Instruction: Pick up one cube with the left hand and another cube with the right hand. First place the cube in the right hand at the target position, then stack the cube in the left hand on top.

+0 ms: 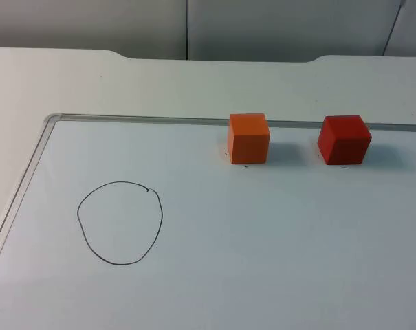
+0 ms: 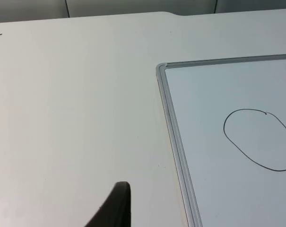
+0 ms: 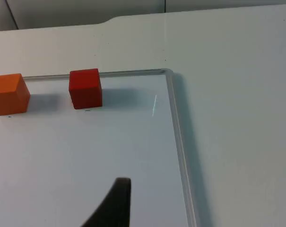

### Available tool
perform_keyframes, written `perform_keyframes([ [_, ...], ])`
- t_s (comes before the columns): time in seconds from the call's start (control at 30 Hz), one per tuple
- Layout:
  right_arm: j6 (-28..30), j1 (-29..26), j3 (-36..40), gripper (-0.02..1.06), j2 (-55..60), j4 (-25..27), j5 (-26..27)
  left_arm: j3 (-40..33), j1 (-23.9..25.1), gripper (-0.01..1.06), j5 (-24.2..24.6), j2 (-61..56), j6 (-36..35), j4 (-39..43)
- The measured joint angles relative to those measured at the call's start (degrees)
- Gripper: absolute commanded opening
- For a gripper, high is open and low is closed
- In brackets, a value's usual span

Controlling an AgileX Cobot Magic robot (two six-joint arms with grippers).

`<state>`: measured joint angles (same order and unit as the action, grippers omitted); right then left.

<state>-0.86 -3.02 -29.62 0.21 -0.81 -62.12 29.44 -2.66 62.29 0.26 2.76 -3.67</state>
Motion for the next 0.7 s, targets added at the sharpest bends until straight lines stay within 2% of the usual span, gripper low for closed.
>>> perform_keyframes([
  [0.43, 4.2, 0.0, -2.2, 1.05, 3.1, 0.4, 0.7, 0.0, 0.0, 1.04, 0.0, 0.0, 0.0, 0.0],
  [0.6, 7.6, 0.0, -5.6, 1.05, 10.8, 4.4, 3.8, 0.0, 0.0, 1.04, 0.0, 0.0, 0.0, 0.0],
  [0.7, 9.5, 0.0, -9.4, 1.05, 16.4, 7.4, 7.7, 0.0, 0.0, 1.04, 0.0, 0.0, 0.0, 0.0],
])
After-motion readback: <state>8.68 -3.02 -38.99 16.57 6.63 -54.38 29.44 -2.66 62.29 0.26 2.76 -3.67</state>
